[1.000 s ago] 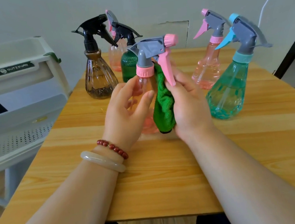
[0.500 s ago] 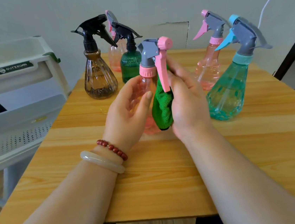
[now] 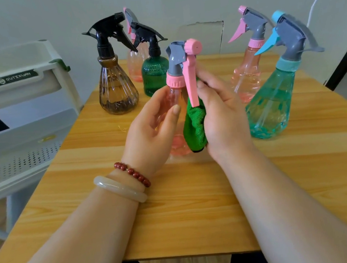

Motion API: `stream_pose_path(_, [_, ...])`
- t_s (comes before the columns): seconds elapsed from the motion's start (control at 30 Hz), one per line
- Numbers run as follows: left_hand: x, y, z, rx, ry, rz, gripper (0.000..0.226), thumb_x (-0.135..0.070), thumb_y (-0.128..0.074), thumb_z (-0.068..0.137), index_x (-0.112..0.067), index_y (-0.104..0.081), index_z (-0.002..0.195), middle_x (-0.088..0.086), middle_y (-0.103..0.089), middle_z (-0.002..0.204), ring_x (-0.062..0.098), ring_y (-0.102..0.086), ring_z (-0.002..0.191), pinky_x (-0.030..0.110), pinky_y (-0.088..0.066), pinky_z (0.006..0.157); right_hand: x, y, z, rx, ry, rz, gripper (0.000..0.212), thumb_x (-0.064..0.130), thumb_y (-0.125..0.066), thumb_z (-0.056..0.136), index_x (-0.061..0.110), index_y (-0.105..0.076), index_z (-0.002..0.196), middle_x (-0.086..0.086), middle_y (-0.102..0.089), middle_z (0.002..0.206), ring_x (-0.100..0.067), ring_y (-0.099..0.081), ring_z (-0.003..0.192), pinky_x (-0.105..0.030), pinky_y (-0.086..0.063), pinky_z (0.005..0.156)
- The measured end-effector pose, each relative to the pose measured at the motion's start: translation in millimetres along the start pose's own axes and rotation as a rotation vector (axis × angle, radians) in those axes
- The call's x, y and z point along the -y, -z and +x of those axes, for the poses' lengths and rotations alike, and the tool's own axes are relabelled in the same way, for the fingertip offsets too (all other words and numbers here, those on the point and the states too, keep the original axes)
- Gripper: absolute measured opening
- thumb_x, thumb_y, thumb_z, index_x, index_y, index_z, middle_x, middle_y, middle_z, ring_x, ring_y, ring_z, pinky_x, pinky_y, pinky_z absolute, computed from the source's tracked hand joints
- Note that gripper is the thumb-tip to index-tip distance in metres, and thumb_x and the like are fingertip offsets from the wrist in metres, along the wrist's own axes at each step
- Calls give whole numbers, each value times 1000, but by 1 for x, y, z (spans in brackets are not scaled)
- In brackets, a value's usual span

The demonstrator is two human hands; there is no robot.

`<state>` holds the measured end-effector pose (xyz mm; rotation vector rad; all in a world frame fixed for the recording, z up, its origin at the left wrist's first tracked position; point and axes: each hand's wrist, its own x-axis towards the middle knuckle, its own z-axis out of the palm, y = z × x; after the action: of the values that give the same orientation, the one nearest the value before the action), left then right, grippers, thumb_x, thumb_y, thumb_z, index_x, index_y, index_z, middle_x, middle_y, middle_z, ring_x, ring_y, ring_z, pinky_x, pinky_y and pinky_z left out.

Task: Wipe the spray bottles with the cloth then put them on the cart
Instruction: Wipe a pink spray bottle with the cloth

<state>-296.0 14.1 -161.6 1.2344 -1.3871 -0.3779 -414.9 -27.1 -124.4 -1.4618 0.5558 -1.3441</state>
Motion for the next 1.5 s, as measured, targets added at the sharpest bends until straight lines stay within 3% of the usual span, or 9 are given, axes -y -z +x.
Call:
stream_pose_path(0.17, [-2,-1,-1,28,47,-52,49,-27,-57,98,-19,-46,145,-12,-63,124,2,-59,118,27,-50,100,-15,7,-1,-83,-174,-208,49,7,-44,98,41,-72,79,18,-71,73,-10,-63,72,-26,-51,63])
stream_pose_path(0.3, [1,1,2,-50,43,7,54,-57,-58,82,-34,-52,130,-2,-54,121,24,-62,109,49,-54,93,-23,3,0,-104,-261,-95,41,6,-49,95,37,-75,88,7,-75,99,-14,-69,97,-35,-54,88])
stream_pose_path(0.5, [1,3,1,-73,23,-37,34,-42,-62,87,-48,-50,119,-16,-65,113,9,-62,111,43,-51,100,-17,-2,-5,-44,35,-20,27,15,-63,91,38,-66,104,10,-70,109,-8,-66,106,-27,-52,89])
stream_pose_path(0.63, [1,4,3,-126,57,-78,30,-22,-64,95,-36,-53,119,-15,-66,109,-3,-63,104,21,-50,94,-24,3,-4,-67,-152,-252,31,19,-63,93,47,-66,82,18,-72,88,-8,-69,88,-32,-55,81])
stream_pose_path(0.73, [2,6,4,-140,99,-75,26,-25,-62,97,-42,-54,114,-15,-67,106,-4,-63,101,22,-51,91,-24,6,-1,-73,-221,-324,31,15,-62,94,43,-65,81,20,-71,80,-4,-68,80,-27,-54,75])
stream_pose_path(0.93, [4,2,3,-27,89,-65,53,-33,-59,96,-12,-48,144,-4,-64,130,5,-58,122,36,-48,106,-14,-2,-2,-167,266,-218,29,4,-62,90,28,-66,104,21,-67,101,3,-63,103,-15,-46,88])
stream_pose_path(1.13, [3,2,1,-62,50,-63,54,-34,-57,95,-10,-49,142,-3,-67,123,4,-62,114,23,-50,98,-20,9,-1,-163,-53,-201,33,4,-64,90,36,-71,92,28,-70,75,9,-66,74,-8,-47,67])
stream_pose_path(1.3, [3,2,1,-44,44,-55,48,-30,-56,99,-11,-49,143,-10,-66,121,-3,-60,114,16,-48,95,-17,4,-1,-120,-16,-77,33,6,-57,94,33,-72,107,21,-71,106,1,-61,113,-28,-48,101])
stream_pose_path(1.5, [2,3,1,-9,39,-69,51,-35,-53,96,-15,-50,142,-11,-67,117,0,-62,110,20,-50,94,-17,0,-7,9,8,-71,42,7,-49,98,42,-64,114,30,-65,114,7,-52,122,-22,-43,104])
